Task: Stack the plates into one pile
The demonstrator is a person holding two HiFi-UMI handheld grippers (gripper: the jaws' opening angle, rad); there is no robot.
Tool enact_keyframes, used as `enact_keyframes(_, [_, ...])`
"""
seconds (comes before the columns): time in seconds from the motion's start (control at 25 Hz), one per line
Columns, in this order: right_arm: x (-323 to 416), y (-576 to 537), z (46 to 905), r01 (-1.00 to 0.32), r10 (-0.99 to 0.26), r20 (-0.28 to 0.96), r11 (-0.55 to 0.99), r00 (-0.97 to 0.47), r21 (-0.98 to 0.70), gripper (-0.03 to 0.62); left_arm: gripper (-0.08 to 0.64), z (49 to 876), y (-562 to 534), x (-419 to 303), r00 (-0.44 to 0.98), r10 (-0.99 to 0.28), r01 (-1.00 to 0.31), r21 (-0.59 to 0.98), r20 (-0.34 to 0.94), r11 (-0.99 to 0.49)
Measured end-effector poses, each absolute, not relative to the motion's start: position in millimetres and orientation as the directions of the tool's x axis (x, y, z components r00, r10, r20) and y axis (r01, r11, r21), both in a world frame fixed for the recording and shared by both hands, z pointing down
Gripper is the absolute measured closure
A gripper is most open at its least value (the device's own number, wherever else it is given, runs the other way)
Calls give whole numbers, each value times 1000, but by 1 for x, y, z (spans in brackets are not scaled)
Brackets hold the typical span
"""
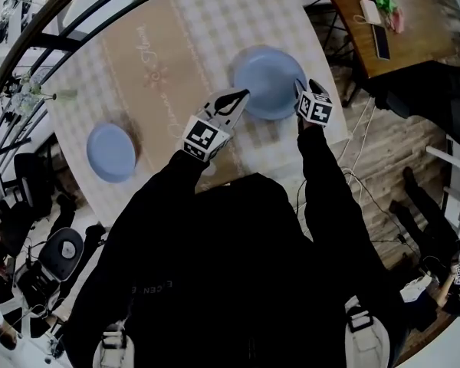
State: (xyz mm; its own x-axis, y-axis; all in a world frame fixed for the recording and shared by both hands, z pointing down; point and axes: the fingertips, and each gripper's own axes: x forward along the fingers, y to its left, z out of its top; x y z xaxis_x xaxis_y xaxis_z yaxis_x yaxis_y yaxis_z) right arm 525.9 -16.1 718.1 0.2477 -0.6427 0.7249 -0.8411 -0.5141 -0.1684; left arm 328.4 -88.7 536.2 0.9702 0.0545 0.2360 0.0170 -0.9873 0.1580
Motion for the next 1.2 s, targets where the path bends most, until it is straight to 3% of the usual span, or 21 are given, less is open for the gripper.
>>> enact_keyframes(0.6, [530,-22,754,-823,-603,766,-538,222,-185,467,540,552,-94,344,958,77,29,171,278,-985])
enact_keyframes(0.88, [525,-20,742,-711,-683,713,-580,159,-398,550,540,545,-94,337,960,51,6,162,274,-987])
enact_keyframes(1.2, [506,-32,730,-622,-753,650,-557,99,-550,571,540,541,-96,324,961,26,-17,154,275,-988])
